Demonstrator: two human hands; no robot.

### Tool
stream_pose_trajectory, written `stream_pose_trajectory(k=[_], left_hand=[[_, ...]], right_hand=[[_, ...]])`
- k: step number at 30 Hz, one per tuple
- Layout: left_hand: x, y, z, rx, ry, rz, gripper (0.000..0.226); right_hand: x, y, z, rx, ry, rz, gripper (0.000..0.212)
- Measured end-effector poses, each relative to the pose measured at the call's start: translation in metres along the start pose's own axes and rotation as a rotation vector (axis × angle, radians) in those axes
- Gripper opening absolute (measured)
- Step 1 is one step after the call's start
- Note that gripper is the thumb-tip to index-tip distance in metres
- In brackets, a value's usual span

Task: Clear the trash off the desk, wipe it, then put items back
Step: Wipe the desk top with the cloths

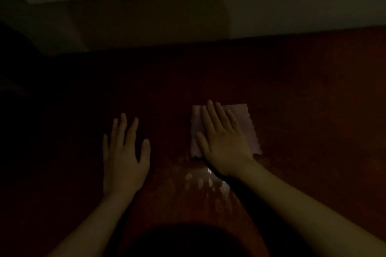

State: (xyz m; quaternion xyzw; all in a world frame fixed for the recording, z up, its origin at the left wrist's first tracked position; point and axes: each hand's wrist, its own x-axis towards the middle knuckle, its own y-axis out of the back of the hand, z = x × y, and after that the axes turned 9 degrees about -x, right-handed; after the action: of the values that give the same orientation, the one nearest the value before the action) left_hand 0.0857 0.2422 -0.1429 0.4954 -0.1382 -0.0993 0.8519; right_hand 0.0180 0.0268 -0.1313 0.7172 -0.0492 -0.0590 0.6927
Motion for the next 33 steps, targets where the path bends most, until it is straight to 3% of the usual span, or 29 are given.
stream_pose_trajectory(k=[3, 5, 9, 14, 19, 22, 25, 29, 33], left_hand=[[-0.010, -0.001, 0.001, -0.069, -0.009, -0.017, 0.068], [-0.029, 0.000, 0.005, -0.102, -0.034, -0.055, 0.066], [-0.071, 0.005, 0.011, -0.050, -0.048, -0.054, 0.060], [-0.087, 0.013, 0.009, -0.015, -0.041, -0.018, 0.059], [-0.140, 0.019, 0.013, -0.030, -0.153, -0.154, 0.058], [-0.156, 0.023, 0.009, 0.001, -0.153, -0.169, 0.060], [-0.145, 0.022, 0.012, 0.000, -0.127, -0.140, 0.063], [-0.148, 0.020, 0.013, -0.004, -0.145, -0.149, 0.063], [-0.153, 0.021, 0.013, 0.039, -0.190, -0.168, 0.061]], right_hand=[[-0.043, -0.002, 0.038, -0.020, -0.060, -0.028, 0.063], [-0.076, -0.003, 0.055, -0.008, -0.223, -0.069, 0.067], [-0.123, -0.009, 0.010, -0.003, -0.511, -0.012, 0.067], [-0.142, -0.008, -0.087, 0.065, -0.333, 0.018, 0.062], [-0.199, -0.012, -0.051, -0.031, -0.261, -0.052, 0.067], [-0.244, -0.008, -0.029, 0.007, -0.489, -0.047, 0.070], [-0.240, -0.005, -0.056, 0.066, -0.701, -0.018, 0.071], [-0.240, -0.016, -0.110, 0.030, -0.483, -0.007, 0.061], [-0.251, -0.017, -0.082, -0.019, -0.357, -0.010, 0.059]])
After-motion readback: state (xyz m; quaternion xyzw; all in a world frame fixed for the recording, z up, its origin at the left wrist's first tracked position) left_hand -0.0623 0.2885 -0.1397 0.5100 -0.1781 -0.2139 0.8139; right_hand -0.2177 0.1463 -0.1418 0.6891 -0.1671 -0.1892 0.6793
